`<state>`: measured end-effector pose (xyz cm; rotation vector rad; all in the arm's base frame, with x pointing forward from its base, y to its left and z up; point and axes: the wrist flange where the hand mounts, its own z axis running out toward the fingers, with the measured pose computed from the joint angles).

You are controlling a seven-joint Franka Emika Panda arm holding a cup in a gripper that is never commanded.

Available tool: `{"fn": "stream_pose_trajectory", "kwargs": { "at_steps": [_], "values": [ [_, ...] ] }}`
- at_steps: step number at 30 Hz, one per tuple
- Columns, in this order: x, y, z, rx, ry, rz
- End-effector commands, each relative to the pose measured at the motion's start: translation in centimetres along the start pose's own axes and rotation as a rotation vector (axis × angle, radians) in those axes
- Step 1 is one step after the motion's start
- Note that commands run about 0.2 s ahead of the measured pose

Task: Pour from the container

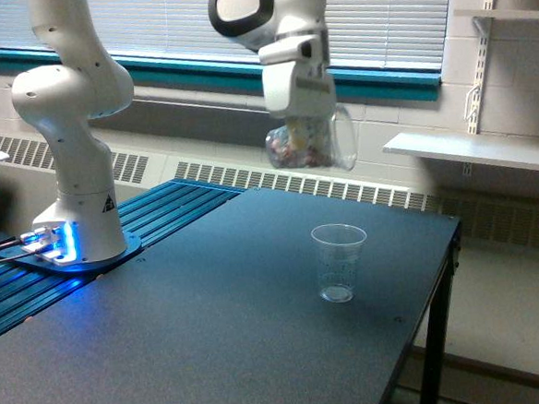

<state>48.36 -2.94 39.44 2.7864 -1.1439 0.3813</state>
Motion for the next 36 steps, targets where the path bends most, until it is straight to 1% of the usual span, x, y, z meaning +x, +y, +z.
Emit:
{"fn": "stream_pose_trajectory", "kwargs": {
  "at_steps": [1, 6, 11, 13, 17, 21, 24, 27, 32, 36],
  "values": [
    [-3.1, 0.4, 1.7, -0.054, -0.042, -0.026],
    [-4.9, 0.6, 3.1, -0.088, -0.078, -0.046],
    [-5.6, 0.6, 3.9, -0.12, -0.096, -0.052],
    [-5.8, 0.5, 4.3, -0.135, -0.11, -0.049],
    [-5.5, 0.0, 4.5, -0.135, -0.142, -0.028],
    [-4.9, -0.6, 4.4, -0.141, -0.15, -0.006],
    [-5.0, -1.2, 4.6, -0.164, -0.142, -0.01],
    [-5.1, -1.8, 4.7, -0.168, -0.146, -0.012],
    [-5.9, -2.7, 4.8, -0.185, -0.145, -0.032],
    [-6.8, -3.1, 5.1, -0.191, -0.159, -0.044]
  ]
}}
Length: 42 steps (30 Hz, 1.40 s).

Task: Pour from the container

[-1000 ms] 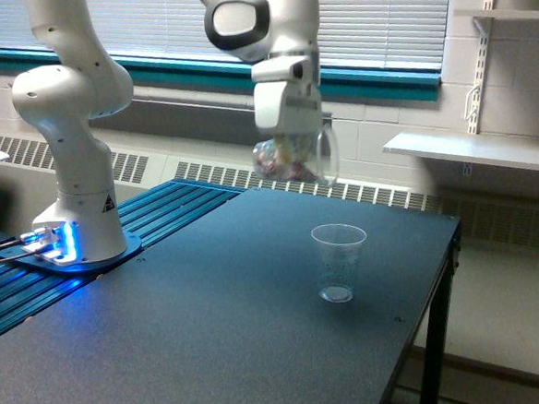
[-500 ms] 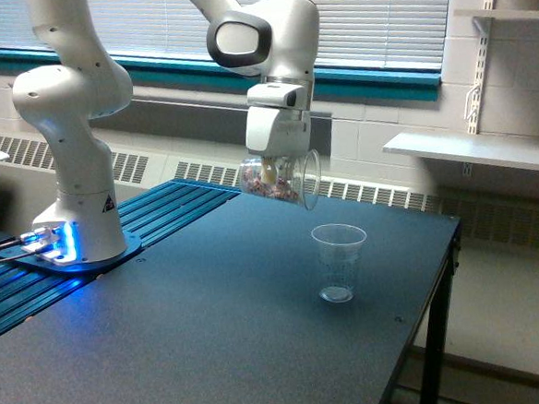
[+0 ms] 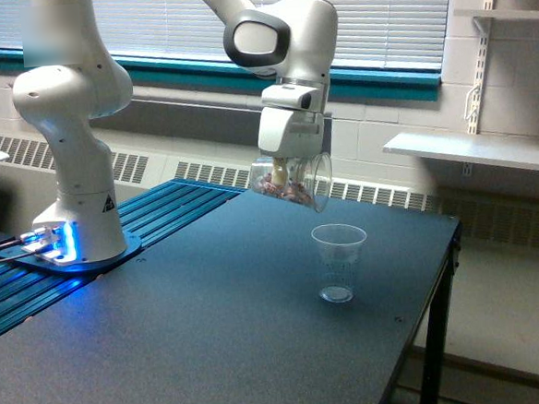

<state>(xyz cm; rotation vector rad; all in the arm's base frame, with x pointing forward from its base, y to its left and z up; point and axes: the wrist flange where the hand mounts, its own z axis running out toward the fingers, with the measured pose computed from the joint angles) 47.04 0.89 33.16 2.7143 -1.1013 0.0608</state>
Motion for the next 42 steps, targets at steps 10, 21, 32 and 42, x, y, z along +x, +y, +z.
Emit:
{"fn": "stream_pose_trajectory", "kwargs": {
  "at_steps": [10, 21, 32, 42],
  "values": [
    [-3.5, -2.0, 1.3, -0.047, -0.009, -0.047],
    [-3.8, -2.3, 2.2, -0.069, -0.023, -0.047],
    [-2.7, -2.4, 2.4, -0.072, -0.066, -0.012],
    [-2.3, -2.6, 2.4, -0.08, -0.091, 0.006]
  ]
}}
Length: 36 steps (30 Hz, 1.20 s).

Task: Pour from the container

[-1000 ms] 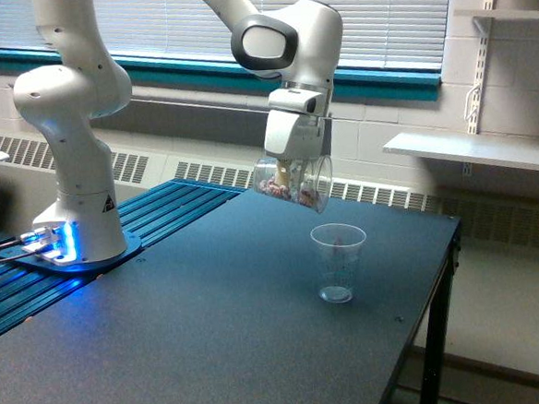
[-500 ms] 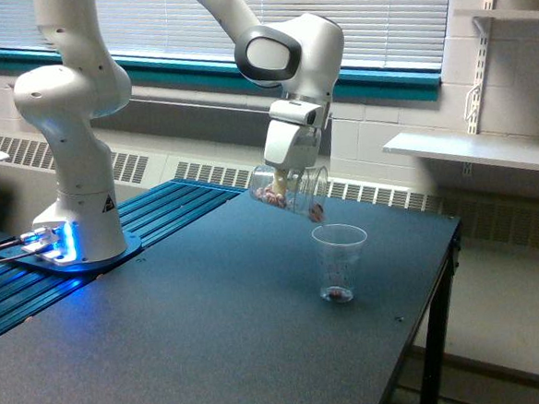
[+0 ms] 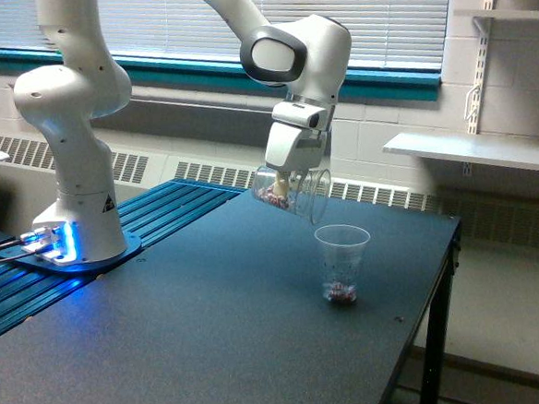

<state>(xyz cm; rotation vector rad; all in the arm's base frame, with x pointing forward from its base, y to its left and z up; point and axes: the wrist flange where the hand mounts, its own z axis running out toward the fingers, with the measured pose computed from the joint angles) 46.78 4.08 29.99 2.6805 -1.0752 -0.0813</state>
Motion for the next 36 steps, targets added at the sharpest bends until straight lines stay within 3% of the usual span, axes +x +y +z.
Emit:
{"fn": "stream_pose_trajectory", "kwargs": {
  "at_steps": [1, 8, 15, 28, 36],
  "values": [
    [0.4, 0.0, 0.0, -0.006, -0.021, 0.025],
    [0.6, 0.0, 0.1, -0.02, -0.064, 0.042],
    [0.9, -0.2, -0.2, -0.047, -0.076, 0.041],
    [1.6, -1.0, -1.7, -0.04, -0.109, 0.057],
    [1.8, -1.2, -1.5, -0.048, -0.132, 0.059]
  ]
}}
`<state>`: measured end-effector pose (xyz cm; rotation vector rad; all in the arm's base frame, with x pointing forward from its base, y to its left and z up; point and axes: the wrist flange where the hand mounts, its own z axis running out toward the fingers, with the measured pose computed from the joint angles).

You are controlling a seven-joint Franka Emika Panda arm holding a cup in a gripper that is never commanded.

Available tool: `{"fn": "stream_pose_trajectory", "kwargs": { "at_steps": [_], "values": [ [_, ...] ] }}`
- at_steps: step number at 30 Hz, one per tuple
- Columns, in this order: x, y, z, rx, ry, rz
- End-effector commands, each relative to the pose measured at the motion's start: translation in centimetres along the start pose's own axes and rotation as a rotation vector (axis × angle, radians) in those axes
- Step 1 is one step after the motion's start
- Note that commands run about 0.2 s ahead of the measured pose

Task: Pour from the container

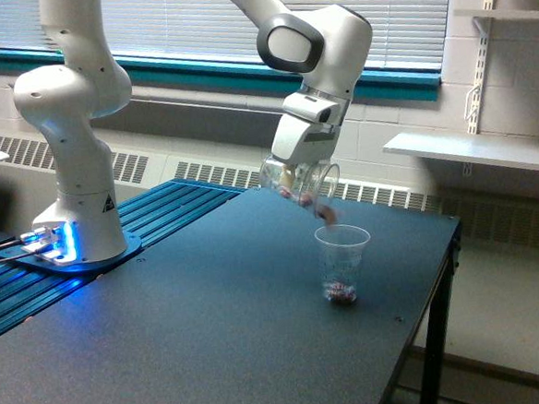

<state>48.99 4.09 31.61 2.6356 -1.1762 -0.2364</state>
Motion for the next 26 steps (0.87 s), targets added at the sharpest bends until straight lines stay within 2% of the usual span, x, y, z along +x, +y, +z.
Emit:
{"fn": "stream_pose_trajectory", "kwargs": {
  "at_steps": [1, 7, 14, 19, 24, 26],
  "values": [
    [0.2, -0.1, 0.4, -0.016, -0.024, -0.002],
    [0.3, 0.0, 1.2, -0.033, -0.043, 0.007],
    [0.0, -0.3, 1.9, -0.064, -0.035, 0.0],
    [-0.1, -0.5, 1.9, -0.067, -0.027, 0.004],
    [0.0, -0.9, 1.5, -0.037, -0.005, -0.003],
    [0.0, -0.8, 1.4, -0.04, 0.003, 0.0]
  ]
}}
